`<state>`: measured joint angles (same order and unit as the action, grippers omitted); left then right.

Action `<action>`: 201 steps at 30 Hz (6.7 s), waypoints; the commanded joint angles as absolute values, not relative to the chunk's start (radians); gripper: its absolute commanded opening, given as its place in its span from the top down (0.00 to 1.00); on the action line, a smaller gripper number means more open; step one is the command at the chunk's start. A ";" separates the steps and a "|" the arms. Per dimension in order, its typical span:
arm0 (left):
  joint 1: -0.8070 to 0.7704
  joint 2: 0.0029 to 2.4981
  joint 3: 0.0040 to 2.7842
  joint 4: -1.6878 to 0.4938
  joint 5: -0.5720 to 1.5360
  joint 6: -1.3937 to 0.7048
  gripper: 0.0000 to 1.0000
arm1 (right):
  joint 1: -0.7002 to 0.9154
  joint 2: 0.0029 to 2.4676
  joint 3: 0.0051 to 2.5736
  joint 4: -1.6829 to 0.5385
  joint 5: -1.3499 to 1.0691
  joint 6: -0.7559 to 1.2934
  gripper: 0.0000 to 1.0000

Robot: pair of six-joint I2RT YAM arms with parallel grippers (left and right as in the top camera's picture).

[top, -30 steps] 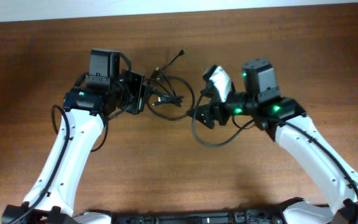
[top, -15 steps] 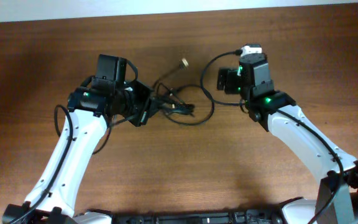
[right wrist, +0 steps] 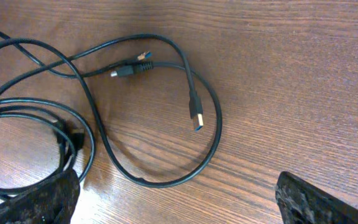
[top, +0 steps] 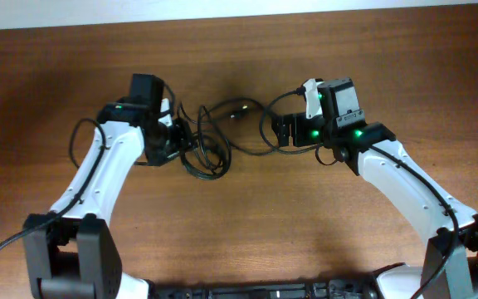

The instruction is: Untangle cables

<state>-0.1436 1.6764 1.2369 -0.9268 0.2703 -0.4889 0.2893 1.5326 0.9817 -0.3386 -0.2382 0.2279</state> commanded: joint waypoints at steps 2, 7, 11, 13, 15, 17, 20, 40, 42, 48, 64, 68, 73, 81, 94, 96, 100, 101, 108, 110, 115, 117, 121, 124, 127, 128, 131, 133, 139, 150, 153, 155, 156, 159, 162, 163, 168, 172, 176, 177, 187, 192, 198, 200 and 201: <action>-0.079 1.683 1.245 -0.989 0.071 -0.482 0.01 | 0.287 1.533 0.989 -0.342 -0.251 0.217 0.02; -0.092 1.683 1.244 -0.991 0.128 -0.674 0.01 | 0.287 1.533 0.989 -0.350 -0.251 0.218 0.02; -0.213 1.704 1.244 -0.908 0.119 -0.675 0.07 | 0.287 1.533 0.989 -0.361 -0.251 0.218 0.02; -0.262 1.777 1.244 -0.906 0.051 -0.681 0.00 | 0.287 1.533 0.989 -0.371 -0.251 0.217 0.02; -0.273 1.869 1.244 -0.906 0.027 -0.681 0.01 | 0.287 1.533 0.989 -0.372 -0.251 0.217 0.02; -0.273 1.911 1.244 -0.907 0.025 -0.681 0.00 | 0.287 1.533 0.989 -0.372 -0.251 0.217 0.02; -0.272 1.911 1.245 -0.966 0.026 -0.681 0.01 | 0.287 1.533 0.989 -0.379 -0.251 0.217 0.02; -0.248 1.907 1.256 -0.956 -0.039 -0.886 0.67 | 0.287 1.534 0.987 -0.393 -0.251 0.217 0.01; -0.248 1.895 1.293 -0.976 -0.041 -0.886 0.70 | 0.287 1.534 0.987 -0.393 -0.251 0.218 0.02; -0.248 1.888 1.294 -1.058 -0.140 -0.886 0.44 | 0.287 1.534 0.987 -0.395 -0.251 0.217 0.02; -0.239 1.888 1.172 -0.949 -0.410 -1.047 0.49 | 0.287 1.534 0.986 -0.397 -0.250 0.217 0.02; -0.239 1.888 1.132 -0.894 -0.382 -1.047 0.83 | 0.287 1.534 0.986 -0.397 -0.250 0.217 0.02; -0.239 1.877 1.172 -0.933 -0.339 -1.042 1.00 | 0.287 1.534 0.986 -0.397 -0.225 0.217 0.02; -0.242 1.589 1.330 -1.029 -0.146 -1.052 1.00 | 0.300 1.534 0.986 -0.377 -0.808 0.218 0.01; -0.241 1.589 1.330 -0.954 0.298 -1.863 1.00 | 0.726 1.672 0.986 0.007 -0.033 0.645 0.29; -0.241 1.589 1.330 -0.954 0.292 -1.863 1.00 | 0.724 1.673 0.986 -0.022 0.006 0.628 0.60; -0.207 1.589 1.330 -0.955 0.289 -1.575 1.00 | 0.562 1.621 0.986 -0.088 -0.004 0.628 0.96; -0.177 1.589 1.330 -0.955 0.289 -1.490 1.00 | 0.504 1.589 0.986 -0.134 -0.030 0.602 0.96; -0.034 1.589 1.330 -0.883 0.390 -0.796 1.00 | 0.068 1.511 0.986 -0.492 -0.040 0.467 0.96; -0.033 1.589 1.330 -0.885 0.377 -0.501 0.95 | -0.021 1.511 0.986 -0.492 -0.027 0.464 0.60; -0.068 1.589 1.329 -0.908 0.360 -0.477 0.05 | -0.097 1.510 0.986 -0.538 -0.200 0.423 0.11; -0.103 1.589 1.328 -0.905 0.323 -0.477 0.01 | -0.084 1.510 0.986 -0.536 -0.386 0.319 0.11; -0.224 1.589 1.320 -0.917 0.232 -0.474 0.02 | -0.007 1.510 0.986 -0.530 -0.430 0.269 0.11; -0.308 1.591 1.240 -0.960 0.071 -0.915 0.01 | -0.007 1.510 0.986 -0.522 -0.430 0.269 0.11; -0.327 1.591 1.165 -0.962 0.061 -1.178 0.01 | -0.007 1.512 0.986 -0.529 -0.429 0.269 0.11; -0.327 1.591 1.150 -0.961 0.059 -1.236 0.01 | -0.007 1.512 0.986 -0.529 -0.429 0.269 0.11; -0.327 1.591 1.123 -0.963 0.120 -1.269 0.01 | -0.007 1.512 0.986 -0.527 -0.430 0.269 0.02; -0.327 1.591 1.115 -0.936 0.154 -1.272 0.01 | -0.007 1.512 0.986 -0.522 -0.430 0.269 0.02; -0.349 1.591 1.102 -0.944 0.184 -1.506 0.01 | -0.007 1.512 0.986 -0.520 -0.430 0.269 0.02; -0.465 1.635 0.884 -0.710 0.081 -1.953 0.10 | -0.007 1.512 0.986 -0.520 -0.430 0.269 0.02; -0.465 1.745 0.884 -0.704 0.081 -1.952 0.39 | -0.007 1.512 0.986 -0.520 -0.430 0.269 0.02; -0.464 1.767 0.885 -0.696 0.081 -1.916 0.83 | -0.007 1.512 0.986 -0.520 -0.430 0.269 0.02; -0.454 1.760 0.886 -0.696 0.081 -1.872 1.00 | -0.007 1.512 0.986 -0.520 -0.430 0.269 0.02; -0.358 1.693 0.907 -0.697 0.081 -1.607 1.00 | -0.007 1.512 0.986 -0.520 -0.430 0.269 0.02; -0.296 1.474 1.010 -0.696 -0.012 -1.159 1.00 | -0.007 1.512 0.986 -0.521 -0.430 0.270 0.02; -0.296 1.399 1.071 -0.696 -0.068 -0.991 1.00 | -0.007 1.512 0.986 -0.523 -0.431 0.269 0.01; -0.296 1.175 1.432 -0.612 -0.180 -0.517 1.00 | -0.005 1.512 0.986 -0.567 -0.609 0.296 0.02; -0.296 1.169 1.431 -0.577 -0.151 -0.518 1.00 | 0.112 1.512 0.986 -0.327 -0.752 0.348 0.02; -0.296 1.169 1.431 -0.577 -0.146 -0.519 1.00 | 0.328 1.581 0.986 -0.135 -0.364 0.815 0.02; -0.297 1.169 1.431 -0.577 -0.146 -0.520 1.00 | 0.369 1.624 0.986 -0.067 -0.355 0.829 0.06; -0.296 0.986 1.432 -0.441 -0.979 -0.521 1.00 | 0.258 1.789 0.986 -0.584 -0.153 0.782 0.96; -0.203 1.037 1.431 -0.300 -1.141 -0.522 1.00 | 0.223 1.789 0.986 -0.589 -0.154 0.782 0.96; 0.134 1.377 1.431 0.140 -0.926 -0.334 1.00 | 0.223 1.789 0.986 -0.588 -0.153 0.782 0.48; 0.259 1.526 1.439 0.402 -0.892 -0.317 1.00 | 0.223 1.789 0.986 -0.588 -0.153 0.782 0.45; 0.312 1.604 1.478 0.450 -0.828 -0.292 1.00 | 0.223 1.789 0.986 -0.588 -0.153 0.782 0.43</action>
